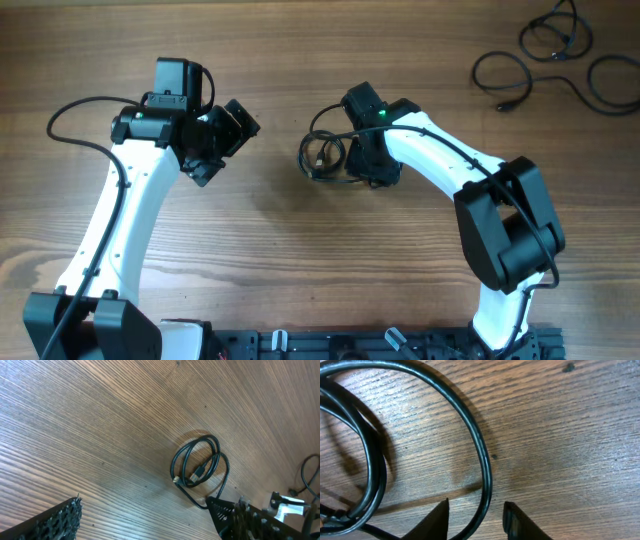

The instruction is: Untangle cables

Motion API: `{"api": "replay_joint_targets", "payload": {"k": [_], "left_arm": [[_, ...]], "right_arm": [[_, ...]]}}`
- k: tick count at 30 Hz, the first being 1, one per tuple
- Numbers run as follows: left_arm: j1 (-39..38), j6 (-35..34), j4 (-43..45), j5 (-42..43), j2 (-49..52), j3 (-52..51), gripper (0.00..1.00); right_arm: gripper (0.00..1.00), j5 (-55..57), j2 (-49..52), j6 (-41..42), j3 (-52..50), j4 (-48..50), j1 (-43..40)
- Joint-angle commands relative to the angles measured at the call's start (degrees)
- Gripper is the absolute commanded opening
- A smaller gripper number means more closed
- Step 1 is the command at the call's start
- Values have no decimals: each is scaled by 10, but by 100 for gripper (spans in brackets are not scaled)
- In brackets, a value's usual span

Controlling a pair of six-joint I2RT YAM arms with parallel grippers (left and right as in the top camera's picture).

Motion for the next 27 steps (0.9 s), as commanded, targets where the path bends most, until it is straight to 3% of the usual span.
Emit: {"api": "replay_joint_targets", "payload": {"k": [1,7,13,15,16,21,24,27], "left_arm": [[-1,5,-3,19,0,2,100],[-1,5,-16,28,0,2,100],[-1,7,-16,27,0,2,100],[-1,7,-16,27,0,2,100],[-1,7,-16,27,0,2,98],[-1,8,-16,28,0,2,69],[-11,8,-16,34,0,2,64],[-27,10,-15,36,0,2,68]], "right_arm": [[24,8,16,2,-5,1,1],[27,1,16,2,-17,11,1],[4,-14,16,0,-30,40,1],[4,-24,12,-26,-21,39,0],[4,-33,7,-41,-12,36,0],[4,-132,-85,-149,31,47,0],[4,-154,-159,-162,49,54,0],[4,-155,-235,-133,49,69,0]]}}
